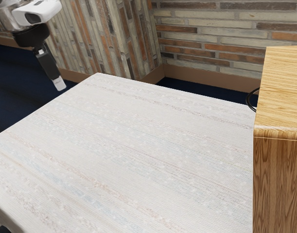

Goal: Pull the drawer handle with one arm to open the drawer

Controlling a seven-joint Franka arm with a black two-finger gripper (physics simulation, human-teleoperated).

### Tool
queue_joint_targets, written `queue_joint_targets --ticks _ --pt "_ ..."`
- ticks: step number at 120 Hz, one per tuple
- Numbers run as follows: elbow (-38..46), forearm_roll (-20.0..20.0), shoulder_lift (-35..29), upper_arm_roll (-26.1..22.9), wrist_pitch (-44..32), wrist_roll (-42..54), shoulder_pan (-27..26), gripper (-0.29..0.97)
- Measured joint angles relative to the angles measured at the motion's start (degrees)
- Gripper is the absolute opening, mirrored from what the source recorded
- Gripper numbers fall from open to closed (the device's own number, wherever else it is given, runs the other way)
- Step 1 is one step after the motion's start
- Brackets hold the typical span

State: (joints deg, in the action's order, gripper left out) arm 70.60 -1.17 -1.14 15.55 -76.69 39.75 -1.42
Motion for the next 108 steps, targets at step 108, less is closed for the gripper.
queue_joint_targets --ticks 108 --pt "1.05 -25.85 7.75 -2.55 -11.93 -19.72 -11.11 0.68"
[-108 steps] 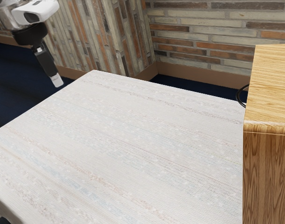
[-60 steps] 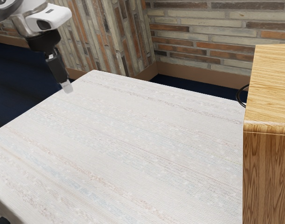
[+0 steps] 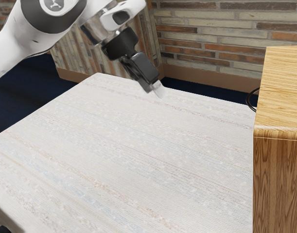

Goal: Pull the drawer handle with one arm to open the drawer

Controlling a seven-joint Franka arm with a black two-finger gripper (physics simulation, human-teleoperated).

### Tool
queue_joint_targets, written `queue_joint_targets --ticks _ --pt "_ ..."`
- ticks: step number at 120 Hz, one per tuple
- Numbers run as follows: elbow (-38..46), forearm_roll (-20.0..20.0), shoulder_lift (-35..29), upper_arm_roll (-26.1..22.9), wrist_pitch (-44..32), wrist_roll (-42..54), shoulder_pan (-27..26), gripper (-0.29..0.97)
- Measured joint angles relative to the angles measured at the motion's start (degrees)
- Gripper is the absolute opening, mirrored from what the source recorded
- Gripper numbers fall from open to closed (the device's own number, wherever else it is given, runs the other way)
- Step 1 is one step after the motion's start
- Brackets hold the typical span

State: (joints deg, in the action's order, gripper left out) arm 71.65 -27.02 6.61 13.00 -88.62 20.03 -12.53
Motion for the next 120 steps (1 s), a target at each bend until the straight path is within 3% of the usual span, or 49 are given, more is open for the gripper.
queue_joint_targets --ticks 39,55,85,120 --pt "-0.95 -6.94 4.86 -0.37 -9.58 -18.78 -0.29 0.68" --pt "-6.82 -8.2 10.1 -3.38 -12.05 -23.14 -0.22 0.68" --pt "-10.67 -8.76 13.78 -3.78 -13.95 -26.6 -0.02 0.37" --pt "-13.83 -13.82 17.77 -6.43 -14.52 -28.96 0.0 0.31"
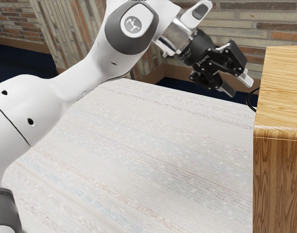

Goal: Pull the drawer handle with one arm to open the drawer

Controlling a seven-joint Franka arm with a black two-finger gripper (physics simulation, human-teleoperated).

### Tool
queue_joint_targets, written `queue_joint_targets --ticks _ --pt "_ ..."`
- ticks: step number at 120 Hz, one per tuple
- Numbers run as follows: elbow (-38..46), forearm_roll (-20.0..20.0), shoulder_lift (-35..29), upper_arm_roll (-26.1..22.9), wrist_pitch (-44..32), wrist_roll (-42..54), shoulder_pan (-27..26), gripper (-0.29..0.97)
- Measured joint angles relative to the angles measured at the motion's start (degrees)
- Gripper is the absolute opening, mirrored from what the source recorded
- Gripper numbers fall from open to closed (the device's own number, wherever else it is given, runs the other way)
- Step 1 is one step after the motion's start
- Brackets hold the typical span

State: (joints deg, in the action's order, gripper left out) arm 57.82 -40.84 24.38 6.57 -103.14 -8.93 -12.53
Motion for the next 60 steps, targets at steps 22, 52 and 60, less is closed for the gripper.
queue_joint_targets --ticks 22,52,60 --pt "0.68 -2.52 0.19 -0.12 -0.02 -2.91 0.07 0.31" --pt "5.1 -4.85 0.62 0.03 -0.03 -5.82 0.05 0.3" --pt "5.6 -4.7 0.68 0.02 -0.04 -6.43 -0.02 0.28"
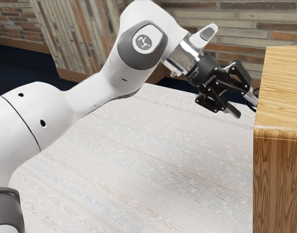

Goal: Pull the drawer handle with one arm to open the drawer

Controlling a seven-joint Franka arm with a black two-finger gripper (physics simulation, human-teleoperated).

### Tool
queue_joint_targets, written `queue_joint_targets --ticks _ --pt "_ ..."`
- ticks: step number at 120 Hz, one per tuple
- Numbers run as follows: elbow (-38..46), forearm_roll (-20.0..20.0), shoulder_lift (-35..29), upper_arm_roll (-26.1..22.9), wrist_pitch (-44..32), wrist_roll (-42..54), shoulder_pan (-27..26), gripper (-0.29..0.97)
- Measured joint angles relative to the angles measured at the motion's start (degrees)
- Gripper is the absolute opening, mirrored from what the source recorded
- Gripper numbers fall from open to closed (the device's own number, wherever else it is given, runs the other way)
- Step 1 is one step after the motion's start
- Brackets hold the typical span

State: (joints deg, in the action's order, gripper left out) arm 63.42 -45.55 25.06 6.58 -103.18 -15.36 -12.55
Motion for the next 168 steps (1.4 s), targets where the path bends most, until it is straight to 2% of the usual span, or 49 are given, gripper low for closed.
queue_joint_targets --ticks 18,44,61,82,90,129,153,168 --pt "0.47 2.68 -1.08 -0.15 0.0 -1.2 0.02 0.14" --pt "7.61 6.31 -8.1 -0.63 -0.06 -2.08 2.06 -0.02" --pt "13.54 7.21 -13.6 -1.79 -0.12 -2.14 5.24 -0.07" --pt "16.03 9.03 -15.48 -3.51 -0.12 -1.84 8.36 -0.07" --pt "16.88 10.31 -16.53 -5.89 -0.11 -1.73 11.21 -0.07" --pt "21.76 13.64 -21.05 -25.06 -0.02 -0.53 33.86 -0.08" --pt "23.83 14.83 -23.23 -29.7 0.21 0.41 40.88 -0.08" --pt "24.16 15.3 -23.21 -30.16 0.31 0.9 41.9 -0.09"
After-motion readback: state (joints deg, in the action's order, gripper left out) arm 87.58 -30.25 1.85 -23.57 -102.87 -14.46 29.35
